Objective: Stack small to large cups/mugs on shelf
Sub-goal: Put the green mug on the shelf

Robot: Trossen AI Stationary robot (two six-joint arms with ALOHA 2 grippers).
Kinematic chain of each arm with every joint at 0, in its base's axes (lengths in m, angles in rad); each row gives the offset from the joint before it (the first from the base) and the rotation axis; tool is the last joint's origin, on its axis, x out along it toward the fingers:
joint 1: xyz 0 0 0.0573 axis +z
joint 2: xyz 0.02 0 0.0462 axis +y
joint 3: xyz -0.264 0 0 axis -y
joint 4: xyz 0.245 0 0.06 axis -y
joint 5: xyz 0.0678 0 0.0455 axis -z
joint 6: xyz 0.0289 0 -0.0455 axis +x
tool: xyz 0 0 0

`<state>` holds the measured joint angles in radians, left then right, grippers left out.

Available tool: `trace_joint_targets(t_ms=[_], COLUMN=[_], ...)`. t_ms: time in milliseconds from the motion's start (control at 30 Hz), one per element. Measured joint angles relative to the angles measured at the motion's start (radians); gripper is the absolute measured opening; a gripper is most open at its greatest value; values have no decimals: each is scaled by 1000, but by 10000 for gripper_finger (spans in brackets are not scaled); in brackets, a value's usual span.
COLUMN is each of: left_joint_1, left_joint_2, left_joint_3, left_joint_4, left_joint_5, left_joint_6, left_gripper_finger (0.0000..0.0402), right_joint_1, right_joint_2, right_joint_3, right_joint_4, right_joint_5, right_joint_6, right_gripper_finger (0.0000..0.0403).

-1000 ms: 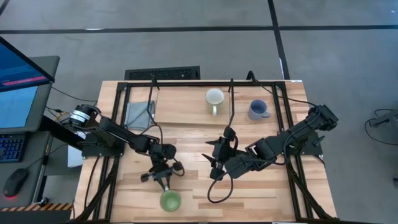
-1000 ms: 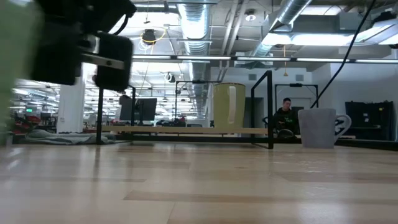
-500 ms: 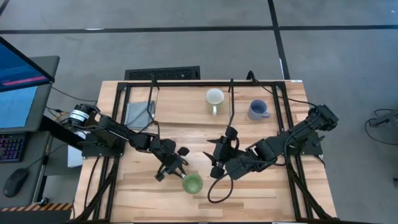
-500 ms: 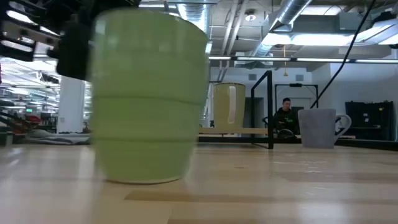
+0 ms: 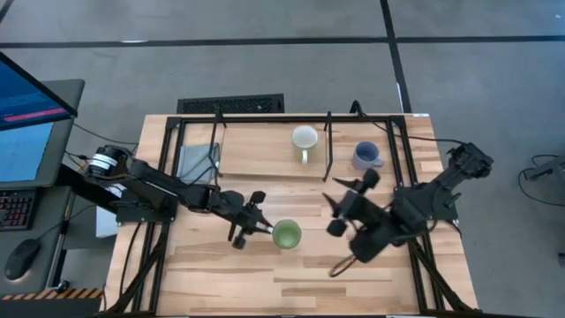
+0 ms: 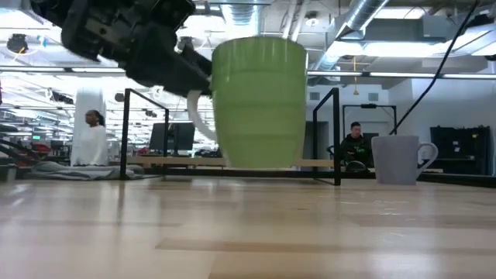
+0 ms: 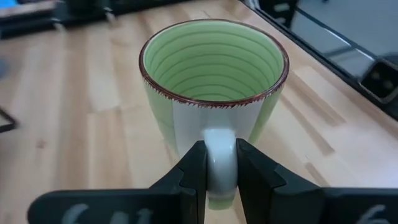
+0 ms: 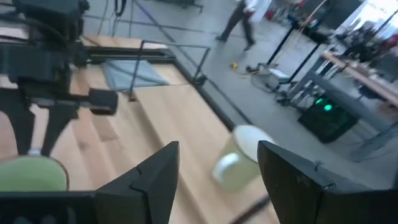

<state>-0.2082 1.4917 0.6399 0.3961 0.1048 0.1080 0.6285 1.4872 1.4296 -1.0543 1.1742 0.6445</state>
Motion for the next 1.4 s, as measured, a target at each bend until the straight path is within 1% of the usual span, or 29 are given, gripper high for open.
trace_joint_targets(t_ms=[67,133,233,267,300,367,467,633,700,833,967,1100,1200,1400], left_joint_1=[6,13,29,35,41,52,69,94,102,110,124,142,149,150], left_joint_2=[-21,-42,-74,-83,-92,-106,-120,-119,-119,-119,-116,-116,-116,-116], left_joint_3=[1,1,1,1,1,1,2,18,37,90,133,138,138,138], left_joint_4=[-5,-9,-9,-9,-12,-18,-26,-66,-93,-170,-221,-236,-254,-338], left_joint_5=[-33,-76,-157,-179,-200,-243,-307,-397,-440,-552,-627,-658,-688,-807], left_joint_6=[-17,-28,-55,-66,-75,-93,-120,-153,-157,-159,-189,-243,-304,-455], left_gripper_finger=[48,48,48,48,48,48,48,48,48,48,48,48,48,48], right_joint_1=[32,53,80,84,84,96,96,127,150,173,191,208,218,245], right_joint_2=[-14,-21,-33,-39,-56,-99,-186,-352,-410,-511,-591,-621,-620,-619], right_joint_3=[0,0,-7,-24,-59,-139,-260,-453,-507,-577,-611,-627,-628,-629], right_joint_4=[-116,-256,-504,-521,-505,-487,-521,-518,-512,-516,-515,-510,-515,-515], right_joint_5=[53,114,161,171,186,182,192,196,197,248,267,266,265,249], right_joint_6=[91,215,467,534,537,535,690,827,847,849,846,823,814,787], right_gripper_finger=[240,240,240,240,240,240,240,240,240,240,240,240,240,240])
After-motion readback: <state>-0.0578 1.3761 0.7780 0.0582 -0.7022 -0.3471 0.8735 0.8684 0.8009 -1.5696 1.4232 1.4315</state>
